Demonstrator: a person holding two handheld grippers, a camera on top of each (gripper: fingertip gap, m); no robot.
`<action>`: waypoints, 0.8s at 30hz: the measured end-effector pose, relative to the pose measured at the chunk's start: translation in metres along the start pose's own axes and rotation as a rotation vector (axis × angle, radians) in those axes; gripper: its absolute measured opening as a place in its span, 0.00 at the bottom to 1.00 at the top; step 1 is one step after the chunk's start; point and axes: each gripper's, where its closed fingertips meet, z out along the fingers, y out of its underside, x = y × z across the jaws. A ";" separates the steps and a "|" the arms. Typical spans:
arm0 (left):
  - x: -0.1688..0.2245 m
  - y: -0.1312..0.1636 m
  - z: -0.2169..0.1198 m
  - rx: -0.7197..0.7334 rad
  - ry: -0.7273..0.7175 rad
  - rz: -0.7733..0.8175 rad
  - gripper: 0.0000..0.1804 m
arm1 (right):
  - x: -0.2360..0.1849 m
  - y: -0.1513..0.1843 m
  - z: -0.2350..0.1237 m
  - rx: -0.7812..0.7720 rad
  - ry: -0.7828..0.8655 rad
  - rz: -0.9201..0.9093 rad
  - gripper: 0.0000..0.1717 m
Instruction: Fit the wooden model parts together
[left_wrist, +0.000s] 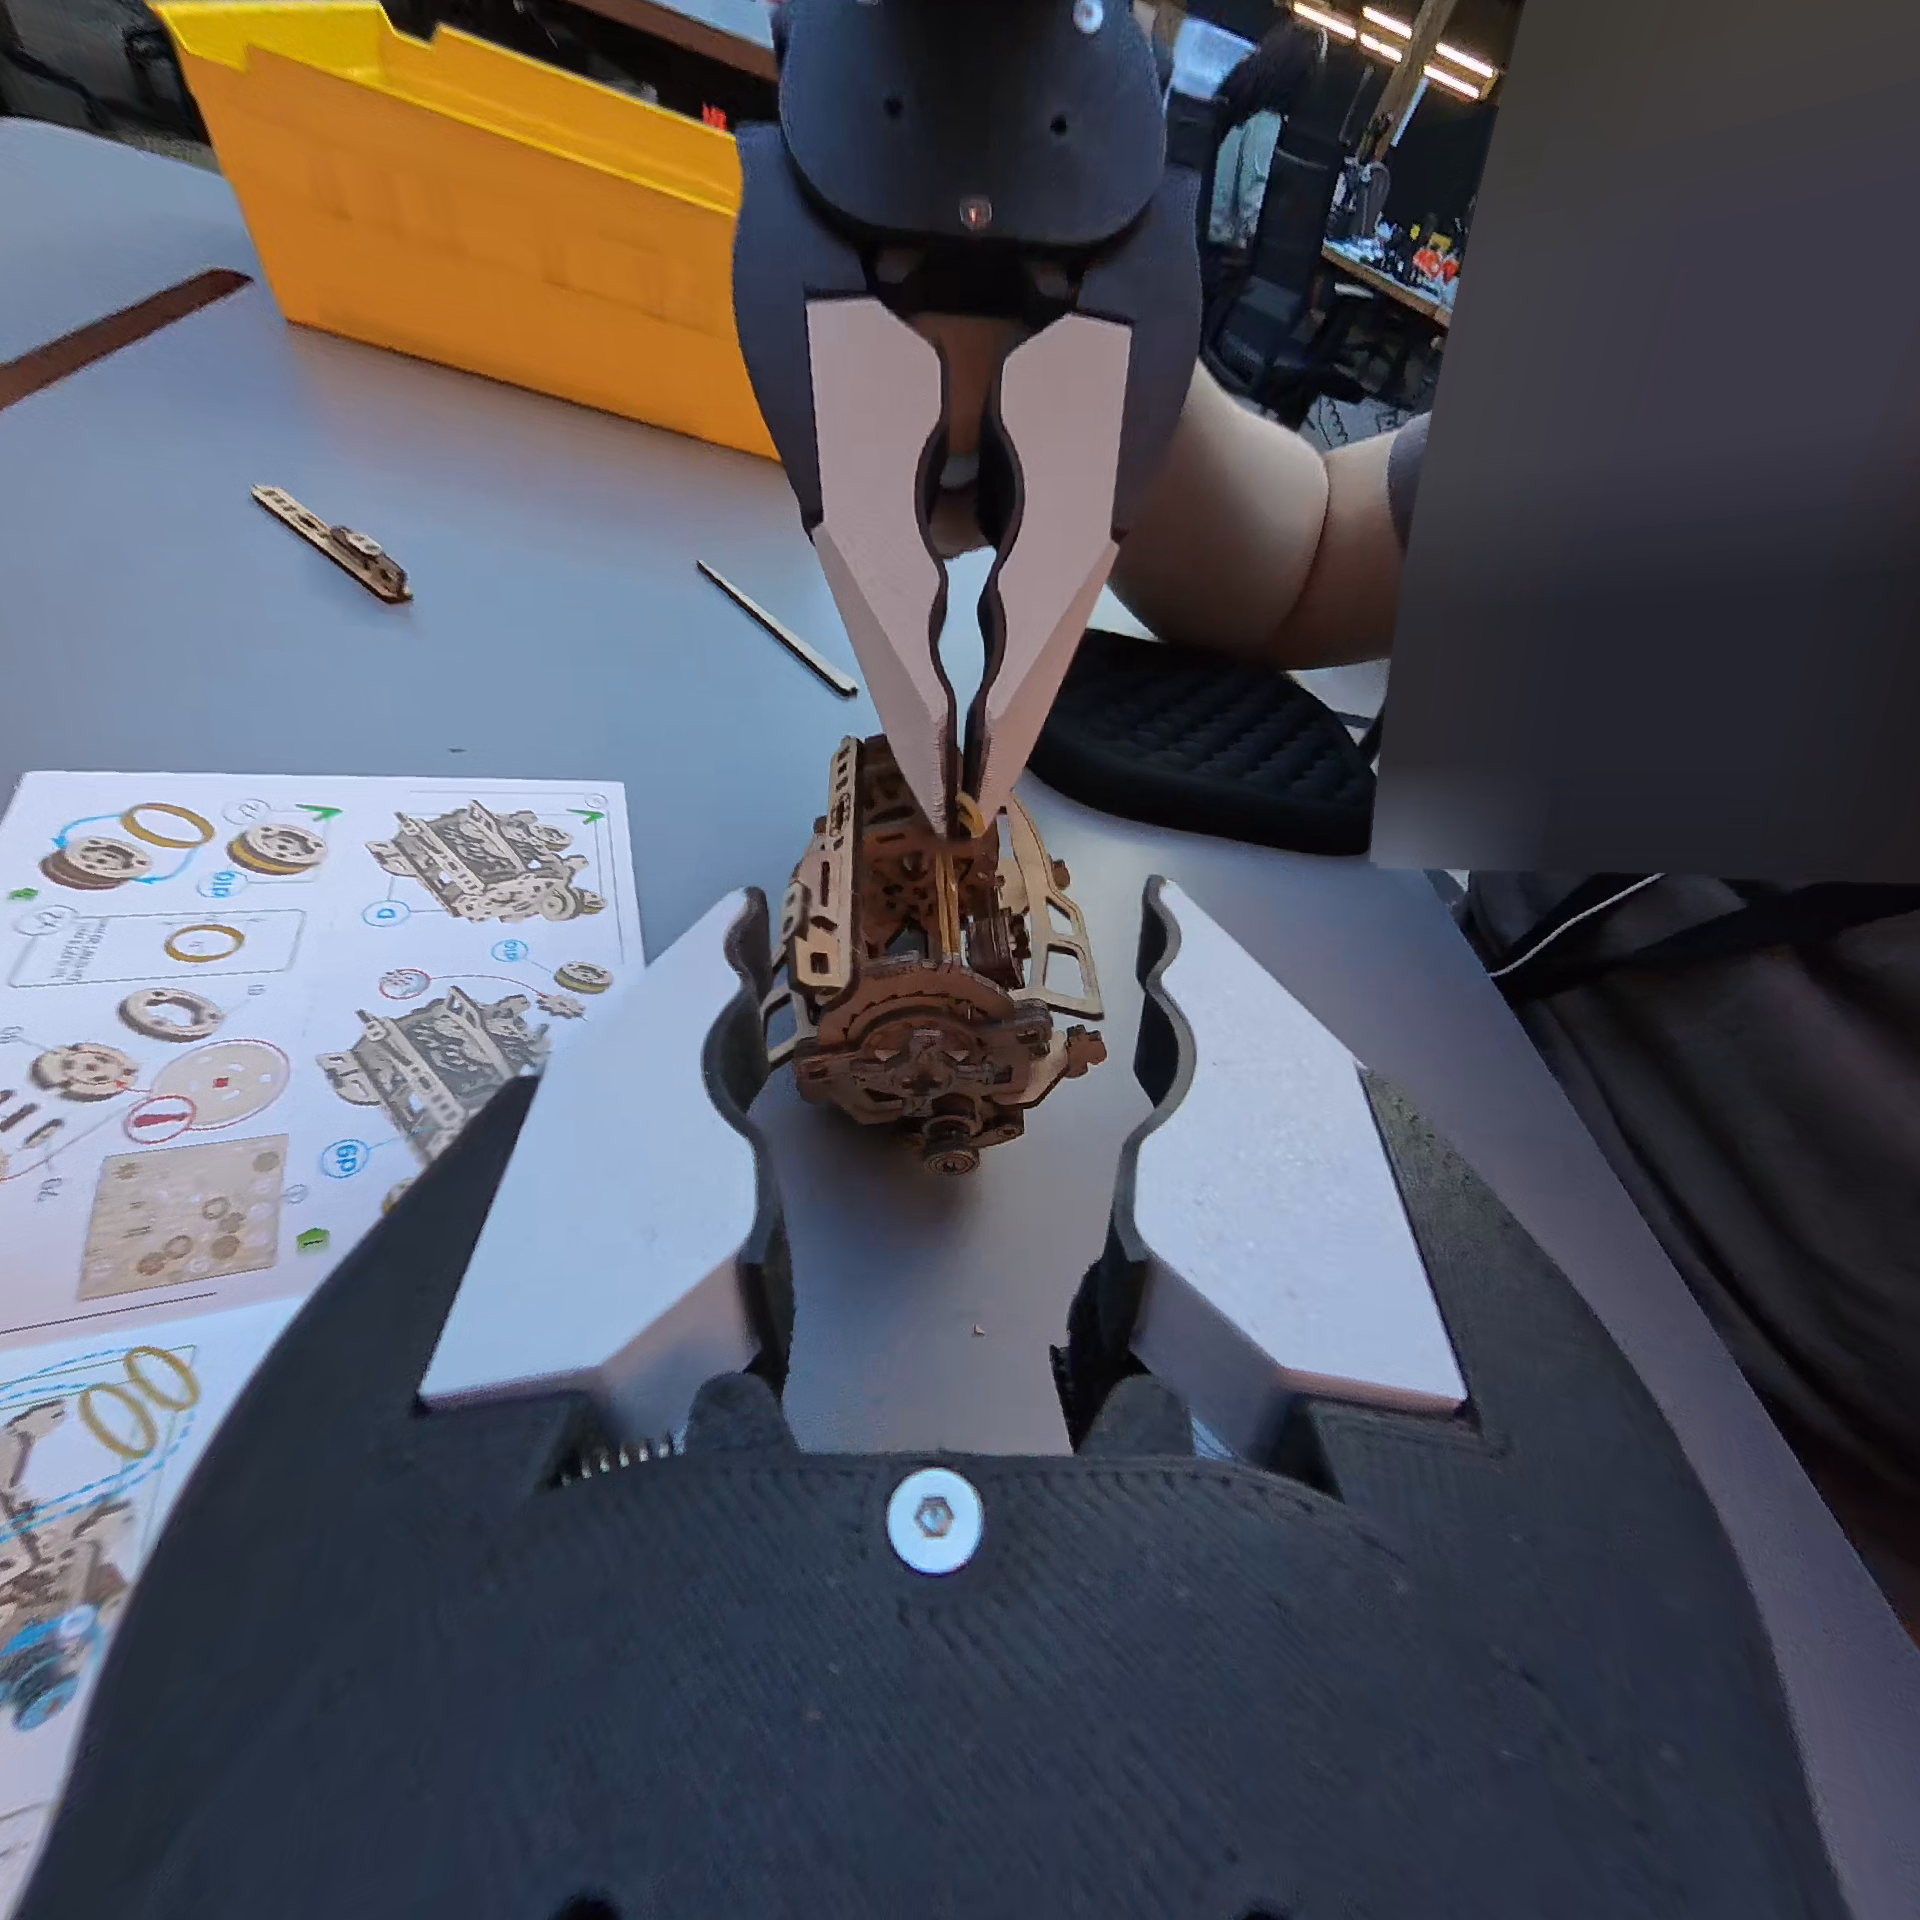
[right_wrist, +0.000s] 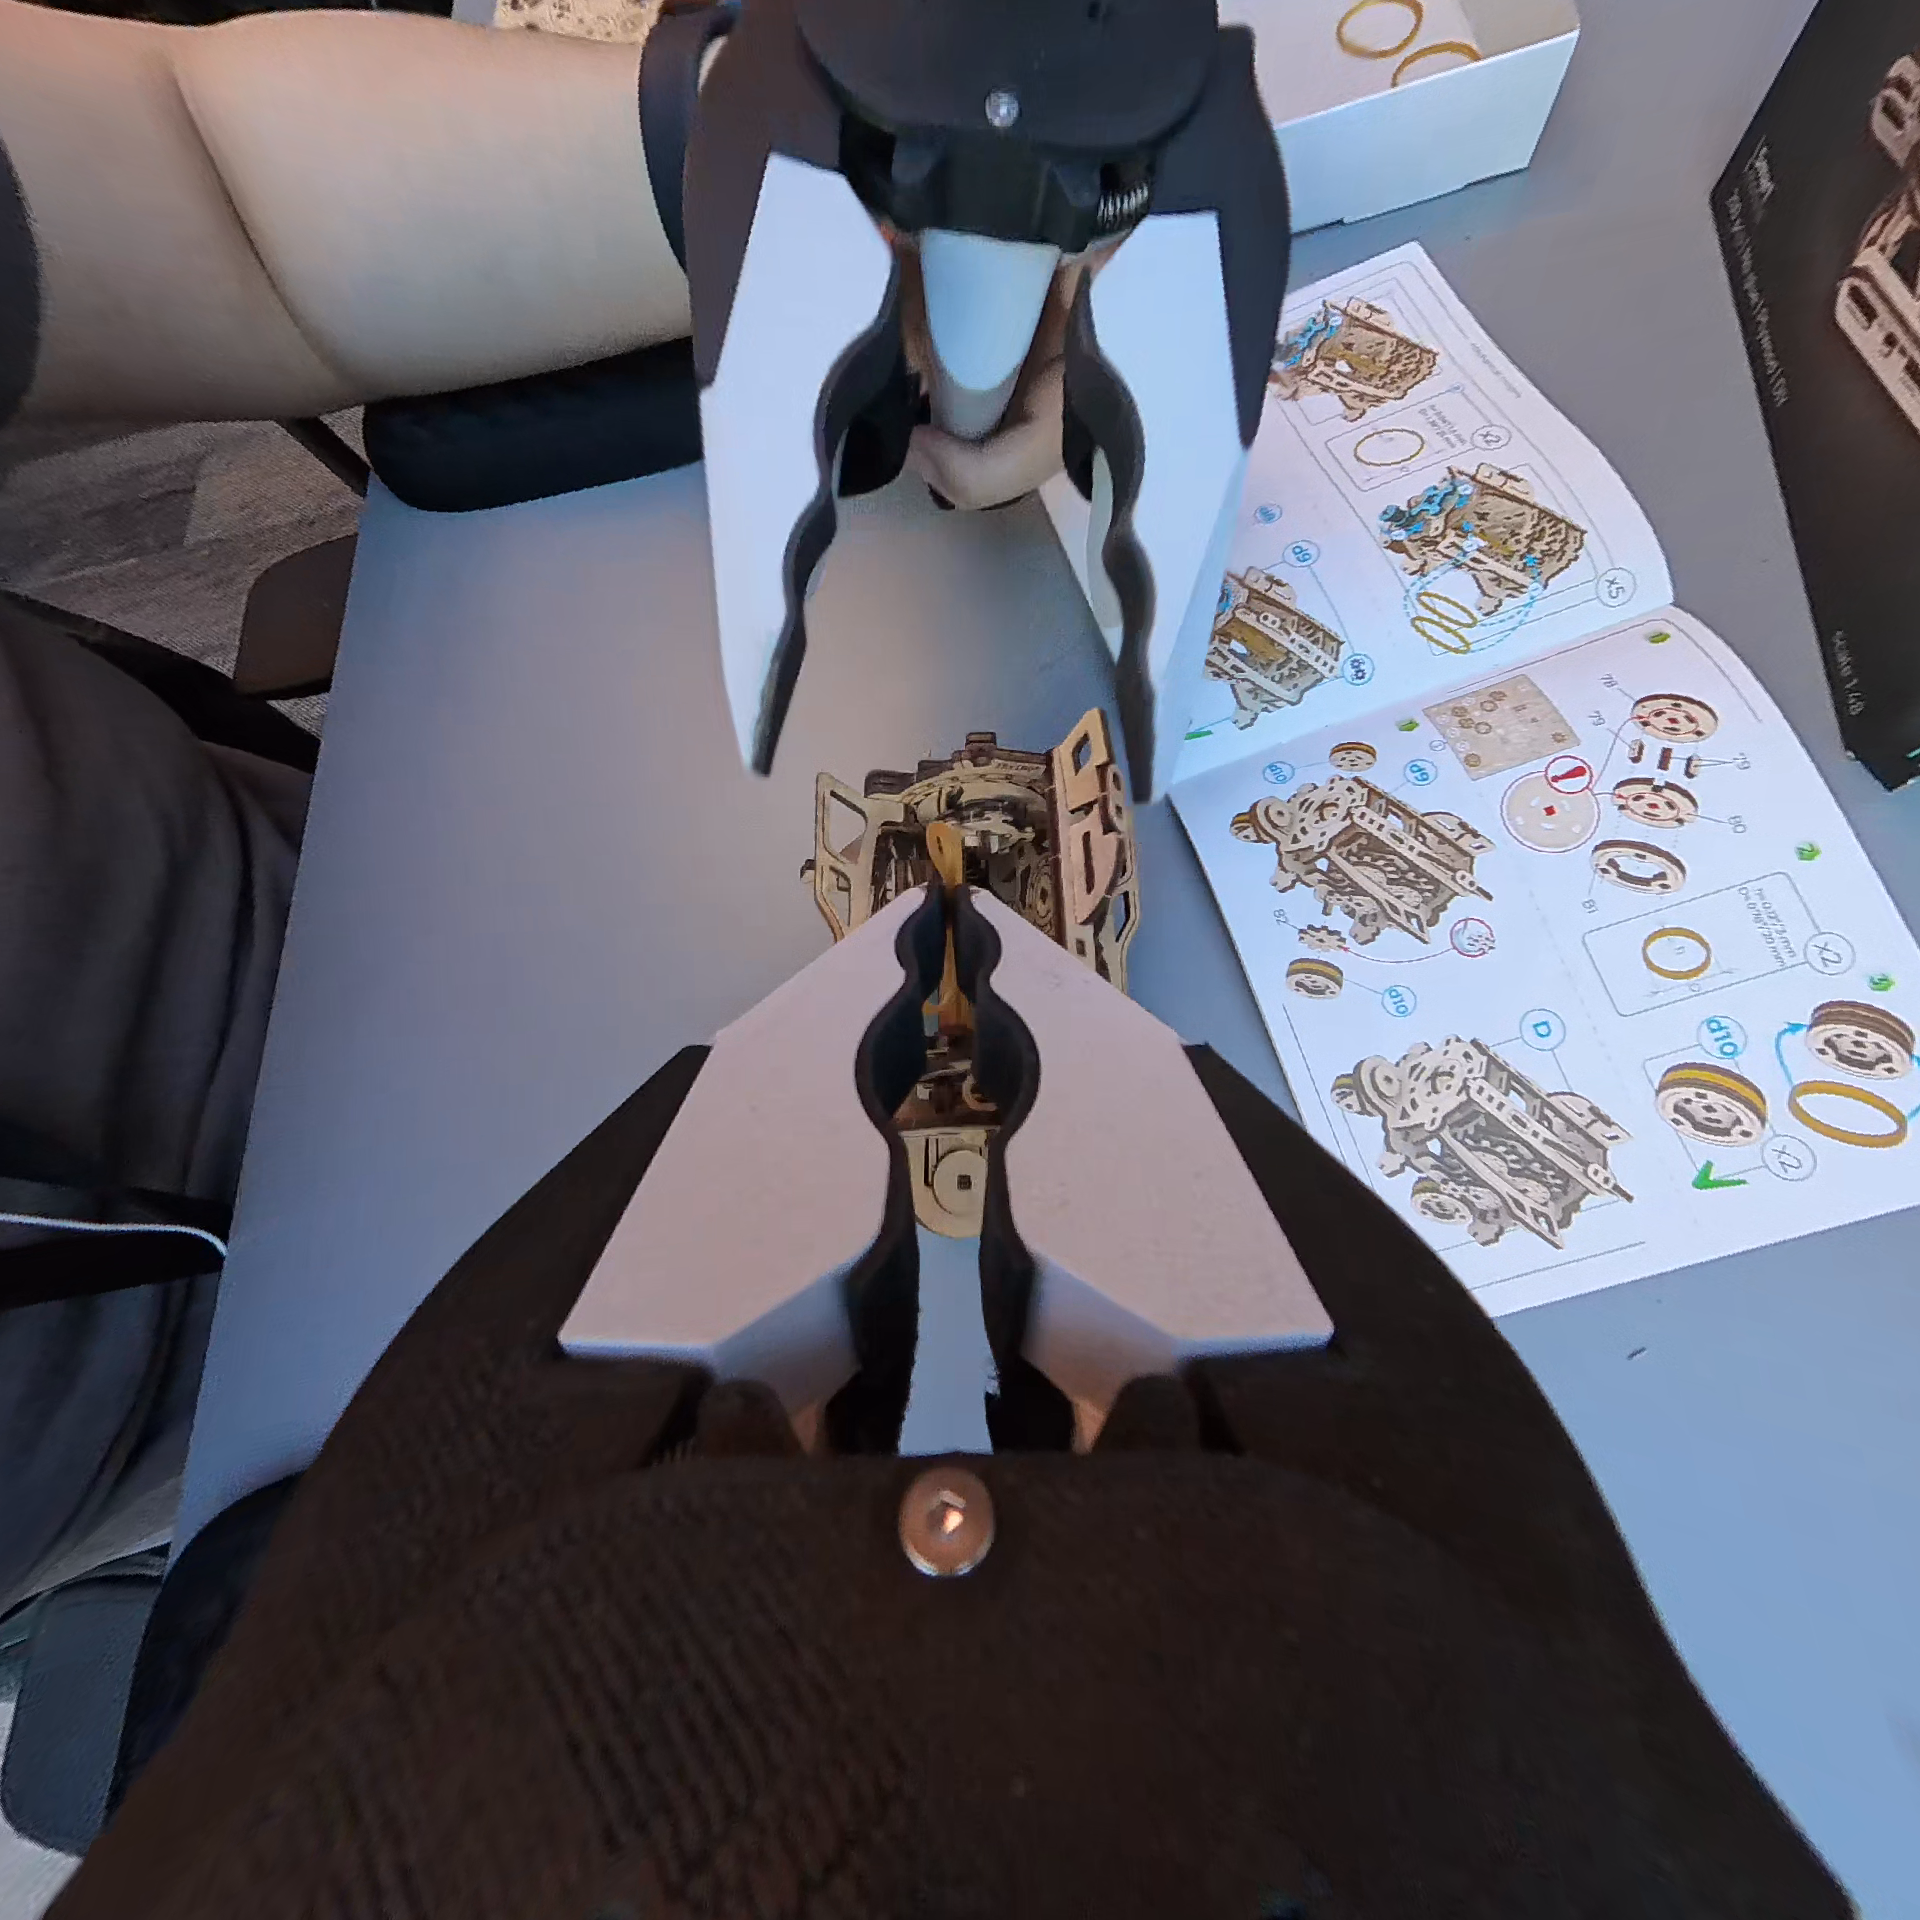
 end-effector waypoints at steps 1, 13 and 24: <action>-0.002 -0.004 -0.004 0.016 -0.014 -0.002 0.37 | 0.000 0.001 -0.001 0.003 -0.004 0.001 0.00; -0.014 -0.031 -0.007 0.096 -0.135 -0.044 0.19 | 0.006 0.000 -0.017 0.028 0.063 -0.044 0.00; 0.007 -0.024 0.013 -0.038 -0.085 -0.132 0.14 | -0.001 0.000 -0.008 -0.024 0.113 -0.149 0.00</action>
